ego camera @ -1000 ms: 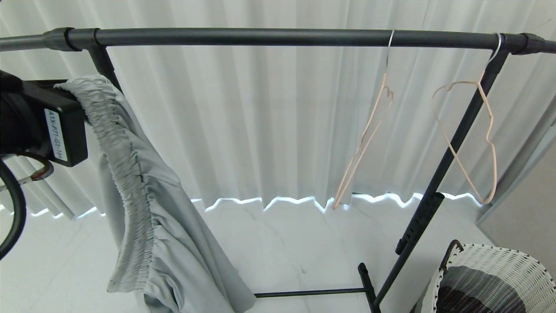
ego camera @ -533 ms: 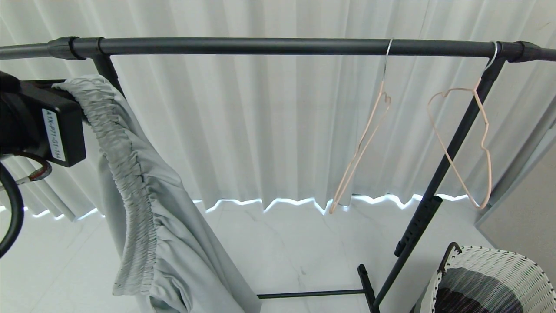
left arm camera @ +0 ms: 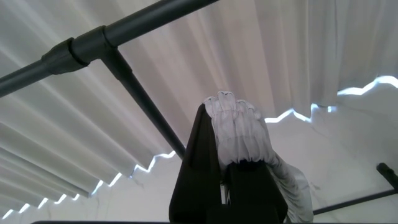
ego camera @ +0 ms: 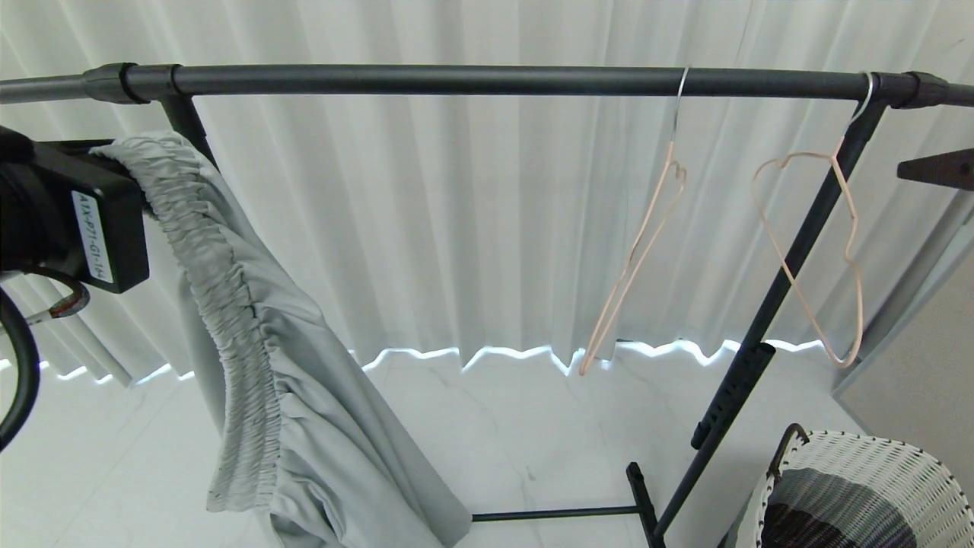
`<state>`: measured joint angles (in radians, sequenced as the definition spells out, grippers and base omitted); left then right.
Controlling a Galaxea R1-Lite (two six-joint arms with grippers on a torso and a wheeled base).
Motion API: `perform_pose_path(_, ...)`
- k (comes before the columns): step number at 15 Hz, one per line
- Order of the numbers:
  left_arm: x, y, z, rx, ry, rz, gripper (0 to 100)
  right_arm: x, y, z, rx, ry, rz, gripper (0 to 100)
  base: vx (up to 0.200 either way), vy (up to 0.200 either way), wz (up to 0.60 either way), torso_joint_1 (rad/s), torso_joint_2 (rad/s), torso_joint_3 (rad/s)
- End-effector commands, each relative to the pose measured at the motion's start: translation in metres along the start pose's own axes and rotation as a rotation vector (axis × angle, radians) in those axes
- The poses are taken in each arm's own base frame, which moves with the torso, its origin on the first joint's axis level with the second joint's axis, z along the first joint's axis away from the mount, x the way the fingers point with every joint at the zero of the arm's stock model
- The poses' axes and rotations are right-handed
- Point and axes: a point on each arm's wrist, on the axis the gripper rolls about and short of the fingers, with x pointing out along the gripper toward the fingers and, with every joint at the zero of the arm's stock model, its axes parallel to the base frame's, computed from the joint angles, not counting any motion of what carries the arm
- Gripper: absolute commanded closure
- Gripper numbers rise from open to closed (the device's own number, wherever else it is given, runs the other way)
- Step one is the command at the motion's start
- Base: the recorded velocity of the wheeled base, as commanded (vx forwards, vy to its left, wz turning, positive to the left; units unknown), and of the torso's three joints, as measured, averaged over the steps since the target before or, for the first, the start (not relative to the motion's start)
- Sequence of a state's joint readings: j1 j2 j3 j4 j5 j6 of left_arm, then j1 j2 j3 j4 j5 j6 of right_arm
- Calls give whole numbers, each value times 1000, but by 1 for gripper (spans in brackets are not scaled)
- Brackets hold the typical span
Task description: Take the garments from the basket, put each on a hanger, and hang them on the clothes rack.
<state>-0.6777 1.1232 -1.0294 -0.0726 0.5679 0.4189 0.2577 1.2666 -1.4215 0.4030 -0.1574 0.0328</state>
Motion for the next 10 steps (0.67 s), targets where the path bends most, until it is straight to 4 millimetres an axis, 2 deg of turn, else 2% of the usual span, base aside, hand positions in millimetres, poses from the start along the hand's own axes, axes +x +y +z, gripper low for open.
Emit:
perform_pose_path(1,0,-1,-2,3,3,-6,100,37,6,-7,4,98,-34,0,0,0,0,0,0,0)
perform_pose_path(3,1,-3,-5,10,12,-11,100,56,11,-14,35,155,-64,0,0,0,0,0,0,0)
perform_pose_path(6,1,-5,-6,14,14,-22,100,87,31,-29,76,237,-128,0,0,0,0,0,0,0)
perform_pose_path(8,1,-5,-6,14,14,-22,100,98,39,-30,104,249,-145,0,0,0,0,0,0,0)
perform_pose_path(10,1,-5,-6,14,14,-22,100,97,41,-32,107,278,-147,0,0,0,0,0,0,0)
